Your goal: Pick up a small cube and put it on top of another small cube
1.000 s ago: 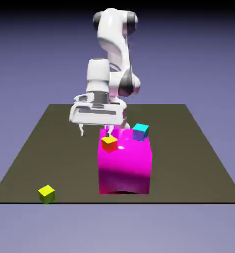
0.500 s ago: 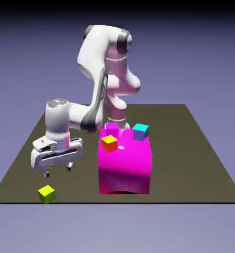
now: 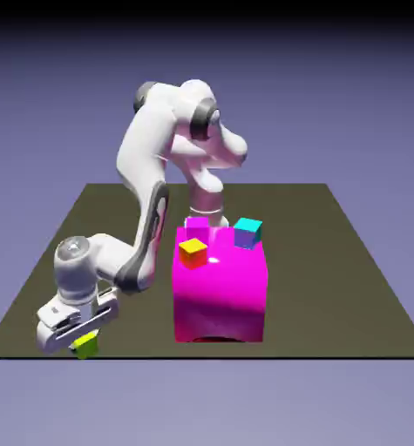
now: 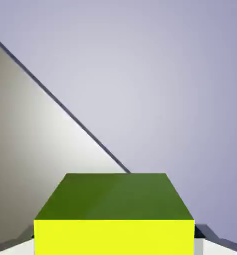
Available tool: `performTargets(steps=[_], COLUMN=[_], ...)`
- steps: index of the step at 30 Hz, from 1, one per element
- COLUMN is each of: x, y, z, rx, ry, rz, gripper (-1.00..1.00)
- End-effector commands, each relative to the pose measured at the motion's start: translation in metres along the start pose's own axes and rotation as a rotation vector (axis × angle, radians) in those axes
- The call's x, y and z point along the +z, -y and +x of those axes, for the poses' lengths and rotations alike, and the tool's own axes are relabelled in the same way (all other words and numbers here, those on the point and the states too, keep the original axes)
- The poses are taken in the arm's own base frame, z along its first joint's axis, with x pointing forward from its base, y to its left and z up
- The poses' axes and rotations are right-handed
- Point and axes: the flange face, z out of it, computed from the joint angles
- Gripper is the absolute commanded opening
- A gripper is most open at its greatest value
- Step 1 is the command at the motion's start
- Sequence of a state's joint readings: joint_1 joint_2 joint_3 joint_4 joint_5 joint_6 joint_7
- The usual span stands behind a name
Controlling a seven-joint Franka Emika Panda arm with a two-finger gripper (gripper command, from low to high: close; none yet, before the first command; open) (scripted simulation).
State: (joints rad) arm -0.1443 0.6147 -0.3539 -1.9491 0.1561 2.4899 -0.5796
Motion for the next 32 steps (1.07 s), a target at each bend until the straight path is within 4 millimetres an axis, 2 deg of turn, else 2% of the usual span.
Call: performTargets(steps=[1,6,11,16,22,24,28,29,30,31,32], x=[-0.017,-0.09,-0.16,-0.223,-0.289,-0.294,-0.228,-0.224,-0.224,-0.224,-0.241], y=[0.0,0.062,0.123,0.18,0.239,0.243,0.246,0.246,0.246,0.246,0.246], z=[-0.001,0.006,-0.003,-0.029,-0.079,-0.084,-0.083,-0.083,-0.083,-0.083,-0.082], rx=[0.001,0.085,0.163,0.24,0.339,0.348,0.348,0.348,0.348,0.348,0.348], ry=[-0.001,-0.003,0.007,0.02,0.027,0.027,0.027,0.027,0.027,0.027,0.027], rz=[0.0,0.043,0.066,0.064,0.032,0.028,0.028,0.028,0.028,0.028,0.028], gripper=[-1.0,-1.0,-1.0,-1.0,-1.0,-1.0,-1.0,-1.0,1.0,1.0,1.0])
